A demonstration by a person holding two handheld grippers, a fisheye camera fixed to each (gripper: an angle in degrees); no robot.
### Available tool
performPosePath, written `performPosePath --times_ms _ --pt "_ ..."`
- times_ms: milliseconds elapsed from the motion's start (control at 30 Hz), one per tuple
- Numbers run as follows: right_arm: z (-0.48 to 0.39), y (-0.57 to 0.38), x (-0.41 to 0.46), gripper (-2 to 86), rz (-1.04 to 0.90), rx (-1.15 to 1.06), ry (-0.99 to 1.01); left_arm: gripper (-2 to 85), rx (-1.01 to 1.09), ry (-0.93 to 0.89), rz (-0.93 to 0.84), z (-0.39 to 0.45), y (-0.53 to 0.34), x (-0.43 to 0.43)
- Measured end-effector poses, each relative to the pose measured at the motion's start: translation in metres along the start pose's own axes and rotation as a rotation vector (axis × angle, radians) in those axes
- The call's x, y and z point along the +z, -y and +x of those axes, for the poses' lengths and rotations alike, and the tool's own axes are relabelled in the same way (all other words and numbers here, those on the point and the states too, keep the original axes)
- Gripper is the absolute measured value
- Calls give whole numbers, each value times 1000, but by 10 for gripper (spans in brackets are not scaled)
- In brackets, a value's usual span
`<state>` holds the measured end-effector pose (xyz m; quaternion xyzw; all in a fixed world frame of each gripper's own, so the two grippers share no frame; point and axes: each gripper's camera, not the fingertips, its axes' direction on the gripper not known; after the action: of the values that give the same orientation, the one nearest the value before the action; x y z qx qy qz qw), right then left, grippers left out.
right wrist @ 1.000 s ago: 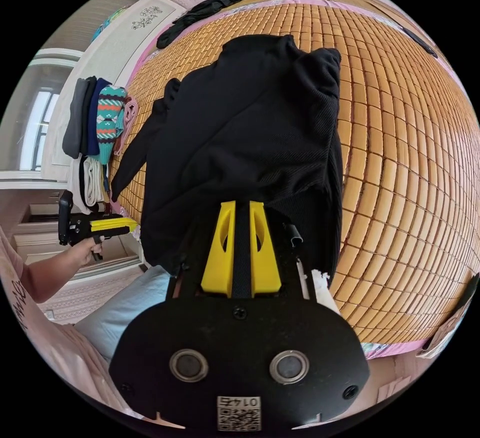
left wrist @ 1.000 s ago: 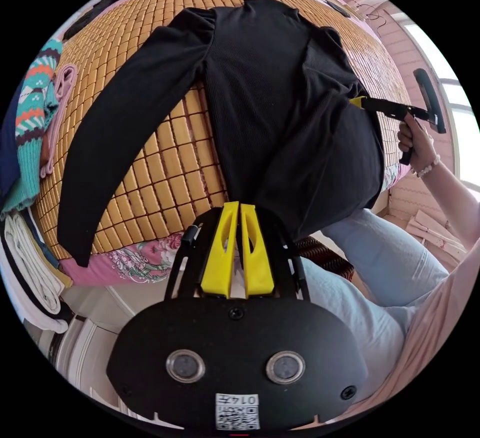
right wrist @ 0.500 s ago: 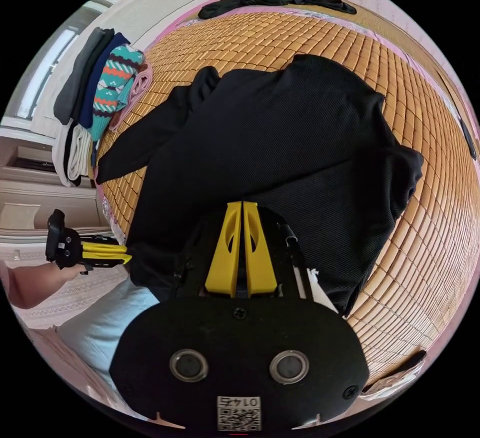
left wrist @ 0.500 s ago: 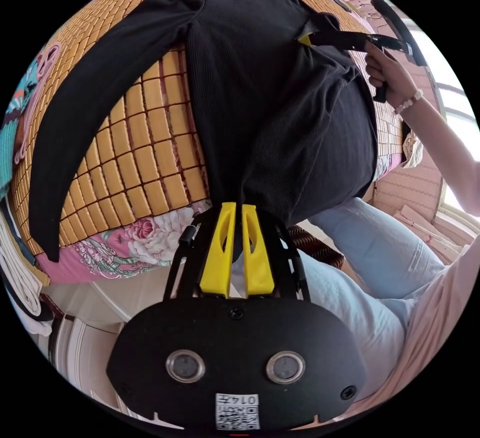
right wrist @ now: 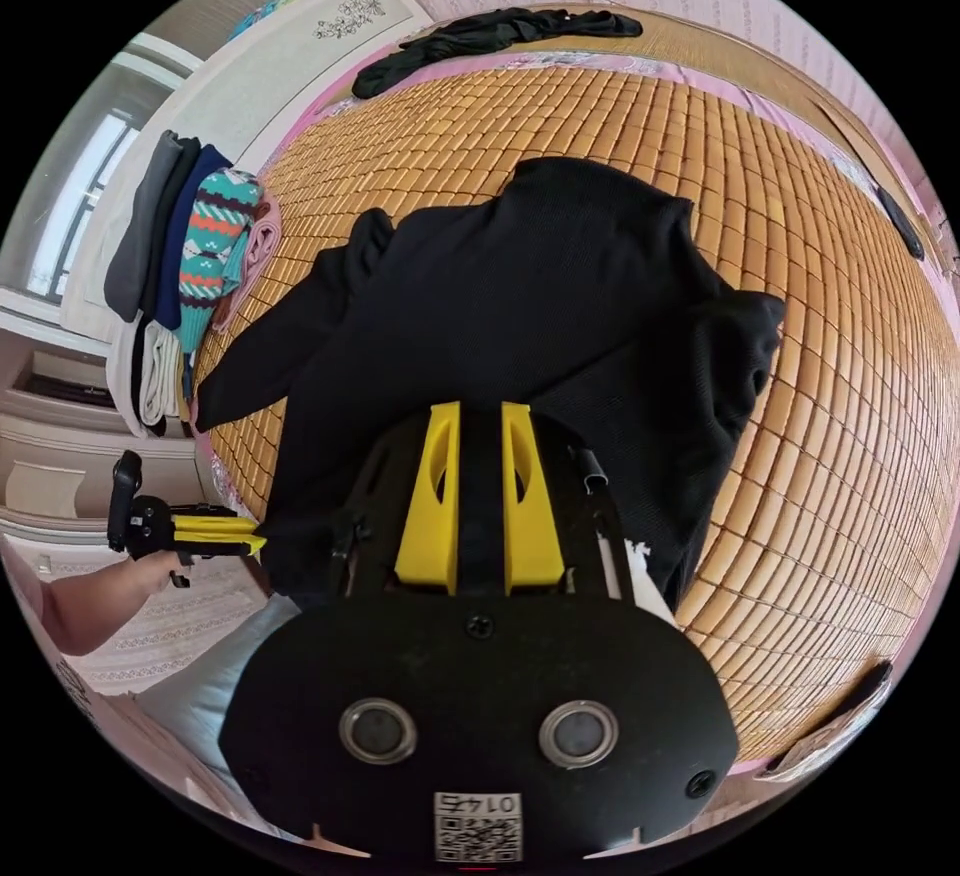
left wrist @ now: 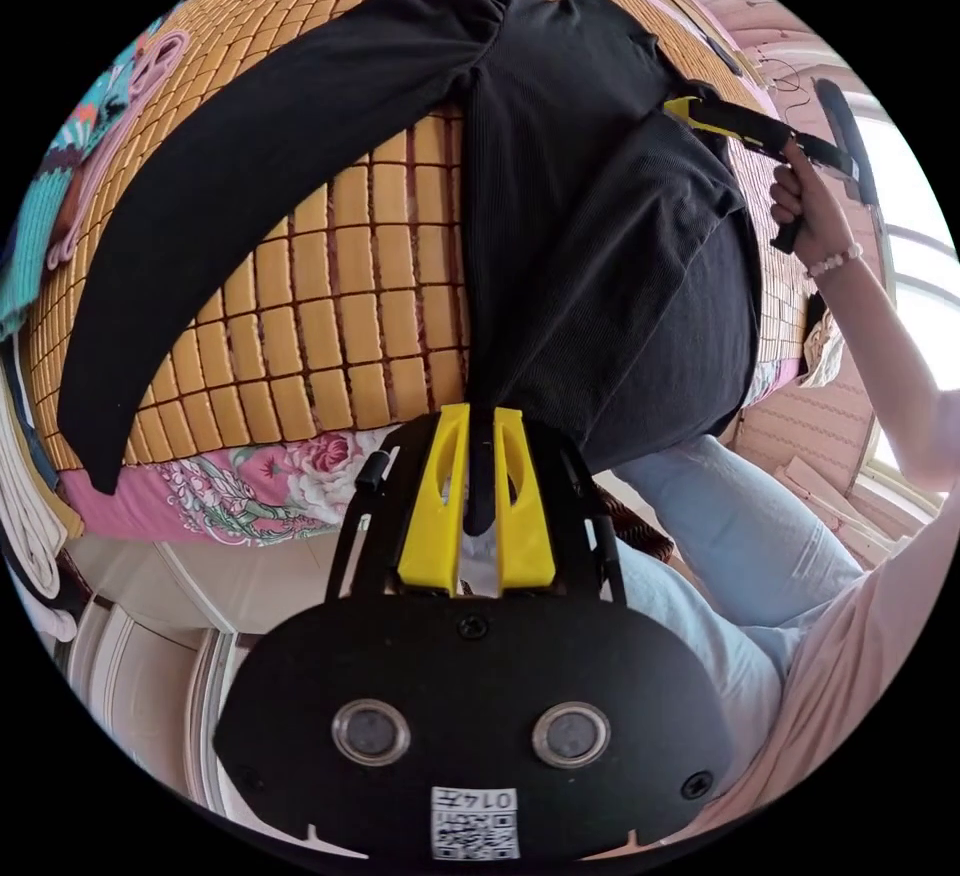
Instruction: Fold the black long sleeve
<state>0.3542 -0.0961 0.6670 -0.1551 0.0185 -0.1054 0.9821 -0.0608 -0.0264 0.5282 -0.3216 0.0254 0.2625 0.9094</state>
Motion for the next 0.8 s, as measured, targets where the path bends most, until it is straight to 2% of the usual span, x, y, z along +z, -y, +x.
performPosePath --times_ms 167,300,500,600,800 --pt "19 -41 -31 44 25 106 -138 -2 -10 -11 -4 -6 -9 -4" --pt "33 -67 -11 51 -119 129 -298 -9 1 41 -49 -8 -12 4" --pt "31 -78 -20 48 -79 132 -225 -8 41 76 -72 -5 -22 8" --pt "23 -79 -38 54 24 139 -188 -1 38 75 -43 -4 -31 -3" --pt "9 -23 -21 71 87 28 -133 26 99 57 31 16 -34 -13"
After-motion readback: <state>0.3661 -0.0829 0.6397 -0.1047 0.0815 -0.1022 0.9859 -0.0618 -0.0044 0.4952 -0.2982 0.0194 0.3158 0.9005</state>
